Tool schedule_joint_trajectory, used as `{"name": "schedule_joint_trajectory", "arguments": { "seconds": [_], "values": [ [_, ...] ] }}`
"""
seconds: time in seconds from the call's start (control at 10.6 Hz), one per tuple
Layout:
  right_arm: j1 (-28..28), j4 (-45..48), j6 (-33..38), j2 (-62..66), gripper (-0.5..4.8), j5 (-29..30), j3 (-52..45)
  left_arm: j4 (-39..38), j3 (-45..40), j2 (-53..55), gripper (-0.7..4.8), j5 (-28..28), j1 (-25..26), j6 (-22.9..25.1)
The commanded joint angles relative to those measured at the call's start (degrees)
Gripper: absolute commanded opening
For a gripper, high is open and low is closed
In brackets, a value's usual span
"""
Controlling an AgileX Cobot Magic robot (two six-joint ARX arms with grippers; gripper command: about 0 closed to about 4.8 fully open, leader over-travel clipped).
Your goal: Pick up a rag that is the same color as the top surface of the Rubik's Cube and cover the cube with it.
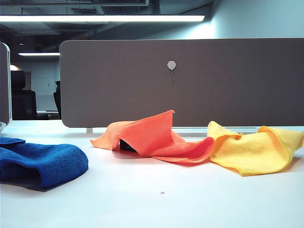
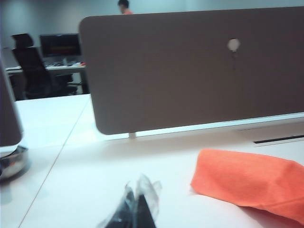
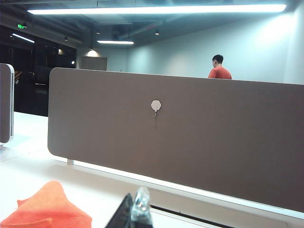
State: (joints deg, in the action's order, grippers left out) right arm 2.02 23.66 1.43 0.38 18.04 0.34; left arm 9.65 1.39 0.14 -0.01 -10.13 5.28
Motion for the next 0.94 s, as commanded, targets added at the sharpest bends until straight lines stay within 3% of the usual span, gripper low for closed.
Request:
{"name": "schedule_joint_trajectory", "arguments": {
  "seconds": [0.09, 0.38, 0.94],
  "values": [
    [0.02, -0.42, -0.15, 0.02, -0.01, 0.13, 0.31, -1.90, -0.39, 0.09, -0.05, 5.66, 4.52, -2.78],
    [0.00, -5.35, -0.17, 0.02, -0.01, -0.13, 0.28, -4.66, -0.79, 0.09, -0.05, 6.25, 4.52, -2.29],
    [-0.02, -11.45, -4.22, 0.07, -0.01, -9.42, -0.04, -6.27, -0.79, 0.09, -0.05, 3.61, 4.57, -0.76]
  ]
}}
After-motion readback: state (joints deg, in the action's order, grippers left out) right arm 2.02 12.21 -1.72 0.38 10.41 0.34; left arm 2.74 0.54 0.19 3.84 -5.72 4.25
